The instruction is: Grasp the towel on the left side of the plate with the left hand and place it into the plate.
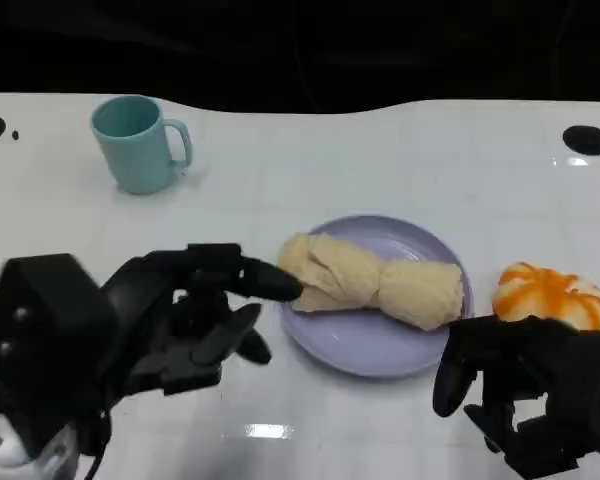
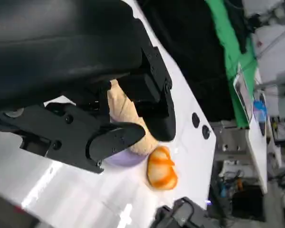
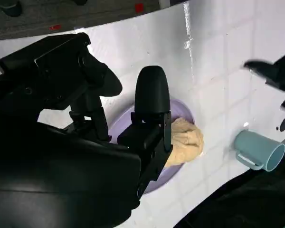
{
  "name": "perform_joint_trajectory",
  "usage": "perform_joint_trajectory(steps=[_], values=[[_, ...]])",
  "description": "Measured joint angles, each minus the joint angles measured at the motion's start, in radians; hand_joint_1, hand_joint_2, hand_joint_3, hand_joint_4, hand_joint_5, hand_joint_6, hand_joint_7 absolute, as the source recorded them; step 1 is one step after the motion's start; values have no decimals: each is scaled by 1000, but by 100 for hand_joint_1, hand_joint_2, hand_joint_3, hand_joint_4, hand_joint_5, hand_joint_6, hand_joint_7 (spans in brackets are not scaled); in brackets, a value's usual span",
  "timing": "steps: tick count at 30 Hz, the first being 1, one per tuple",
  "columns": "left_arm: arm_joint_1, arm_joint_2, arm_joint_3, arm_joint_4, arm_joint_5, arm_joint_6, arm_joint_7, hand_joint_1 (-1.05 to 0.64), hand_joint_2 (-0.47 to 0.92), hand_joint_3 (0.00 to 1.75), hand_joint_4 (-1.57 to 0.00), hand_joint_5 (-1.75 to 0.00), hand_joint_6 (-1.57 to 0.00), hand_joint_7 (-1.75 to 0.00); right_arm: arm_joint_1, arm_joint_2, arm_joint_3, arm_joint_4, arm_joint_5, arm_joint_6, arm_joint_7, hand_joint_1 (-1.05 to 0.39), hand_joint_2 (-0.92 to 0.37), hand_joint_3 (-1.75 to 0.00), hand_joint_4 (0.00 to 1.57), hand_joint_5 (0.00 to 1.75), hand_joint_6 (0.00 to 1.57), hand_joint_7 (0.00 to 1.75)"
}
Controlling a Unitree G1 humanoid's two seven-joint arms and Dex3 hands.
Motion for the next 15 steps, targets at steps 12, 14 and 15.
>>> perform_joint_trajectory(steps=[12, 14, 15], values=[[41, -38, 141, -146, -277, 389, 113, -5, 54, 132, -84, -174, -78, -156, 0, -3, -9, -2, 1, 16, 2, 2, -57, -107, 72, 168, 70, 142], [39, -38, 147, -134, -301, 397, 115, -6, 54, 133, -84, -175, -77, -161, 1, -4, -22, -2, 4, 16, 5, 2, -57, -107, 72, 168, 70, 142], [38, -37, 148, -127, -308, 399, 116, -7, 53, 135, -84, -175, -76, -165, 1, -5, -29, -2, 5, 14, 7, 2, -57, -107, 72, 168, 70, 142]])
